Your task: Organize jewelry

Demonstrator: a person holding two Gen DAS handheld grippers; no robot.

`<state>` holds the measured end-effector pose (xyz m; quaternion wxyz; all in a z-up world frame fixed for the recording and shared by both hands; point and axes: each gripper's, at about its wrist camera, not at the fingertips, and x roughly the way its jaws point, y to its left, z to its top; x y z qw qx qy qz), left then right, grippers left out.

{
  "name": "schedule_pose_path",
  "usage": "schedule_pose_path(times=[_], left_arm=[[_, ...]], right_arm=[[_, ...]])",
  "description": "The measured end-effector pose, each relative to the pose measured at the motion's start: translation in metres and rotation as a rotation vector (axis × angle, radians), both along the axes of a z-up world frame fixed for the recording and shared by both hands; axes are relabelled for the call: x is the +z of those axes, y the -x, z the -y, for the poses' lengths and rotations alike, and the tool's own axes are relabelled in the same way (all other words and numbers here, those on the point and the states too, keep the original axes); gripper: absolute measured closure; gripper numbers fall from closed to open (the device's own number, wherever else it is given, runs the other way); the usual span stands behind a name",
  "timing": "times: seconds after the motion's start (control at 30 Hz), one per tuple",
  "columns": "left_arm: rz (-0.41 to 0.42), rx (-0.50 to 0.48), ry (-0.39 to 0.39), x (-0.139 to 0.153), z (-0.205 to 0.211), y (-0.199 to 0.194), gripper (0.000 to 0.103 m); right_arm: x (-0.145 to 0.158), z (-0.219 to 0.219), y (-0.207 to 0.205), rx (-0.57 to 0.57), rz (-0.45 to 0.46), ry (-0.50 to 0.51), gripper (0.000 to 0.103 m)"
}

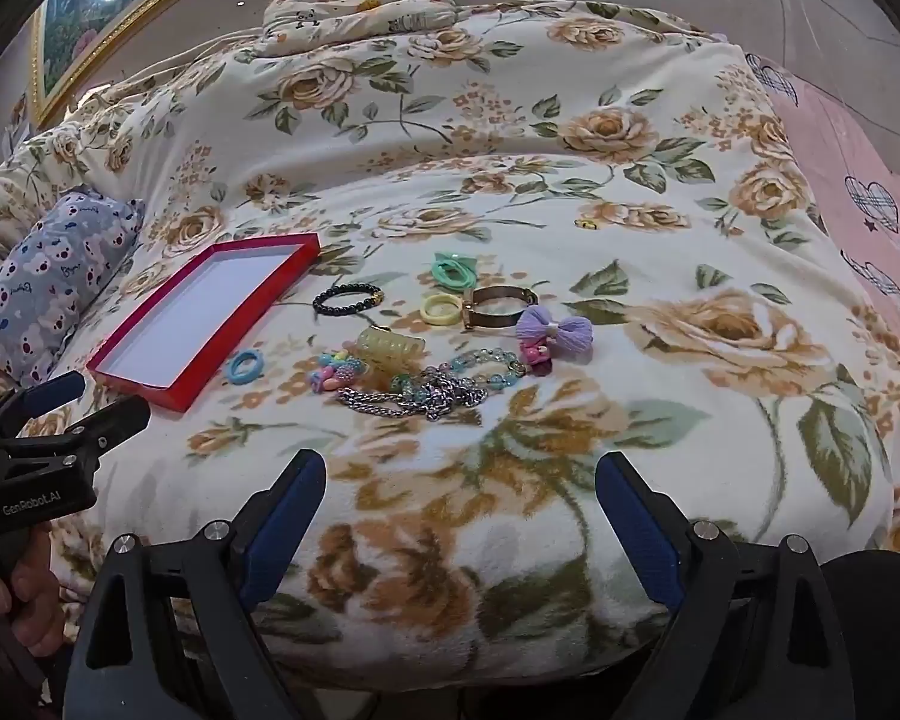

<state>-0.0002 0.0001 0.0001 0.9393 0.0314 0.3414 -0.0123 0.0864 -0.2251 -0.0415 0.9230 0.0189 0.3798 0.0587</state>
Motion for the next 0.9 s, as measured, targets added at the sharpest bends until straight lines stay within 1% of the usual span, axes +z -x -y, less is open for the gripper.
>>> schedule_pose_path(times=[0.23,0.37,0.53,0.9], left_arm=[[-0.001,0.002,0.0,0.0,0.003,-0.001,0.001],[0.005,0.0,-0.004,0.004,0.002,0.002,0.001],[0.012,0.002,-0.003,0.001,0.002,0.004,0.001],[0.002,0.007,0.007,0.003,-0.001,0.003,0.001]], right_arm=[[0.004,-0.012,0.002,-0.001,0.0,0.007,0.01],[0.003,-0.009,0.002,0.006,-0.001,0.001,0.01],[0.005,-0.008,0.002,0.009,0.004,-0.01,0.01],[0.007,-0.009,0.002,0.016,0.005,-0.019,0.01]])
